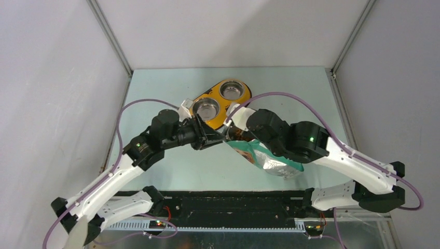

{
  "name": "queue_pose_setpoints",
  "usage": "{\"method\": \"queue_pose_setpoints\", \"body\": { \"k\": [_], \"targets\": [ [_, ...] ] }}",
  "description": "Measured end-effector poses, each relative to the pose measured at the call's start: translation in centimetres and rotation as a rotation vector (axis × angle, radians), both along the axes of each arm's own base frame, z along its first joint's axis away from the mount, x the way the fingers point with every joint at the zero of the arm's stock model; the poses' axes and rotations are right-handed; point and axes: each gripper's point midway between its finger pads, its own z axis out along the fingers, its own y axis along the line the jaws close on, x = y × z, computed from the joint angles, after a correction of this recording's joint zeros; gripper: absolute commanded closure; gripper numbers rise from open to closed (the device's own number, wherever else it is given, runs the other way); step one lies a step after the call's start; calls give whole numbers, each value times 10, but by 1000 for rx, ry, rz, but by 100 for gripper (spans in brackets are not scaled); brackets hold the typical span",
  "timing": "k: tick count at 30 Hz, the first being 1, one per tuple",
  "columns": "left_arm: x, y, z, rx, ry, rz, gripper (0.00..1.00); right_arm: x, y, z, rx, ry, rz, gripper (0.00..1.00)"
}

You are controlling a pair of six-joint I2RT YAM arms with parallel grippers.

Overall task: Serve the pet food
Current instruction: Collect the pet food from the pet food bag.

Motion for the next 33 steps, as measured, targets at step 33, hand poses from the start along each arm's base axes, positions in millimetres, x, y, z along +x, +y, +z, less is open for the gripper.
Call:
{"method": "queue_pose_setpoints", "body": {
  "k": [33],
  "targets": [
    [-27,70,-24,-63,15,152,100,-26,74,-23,76,48,209,100]
  ]
}}
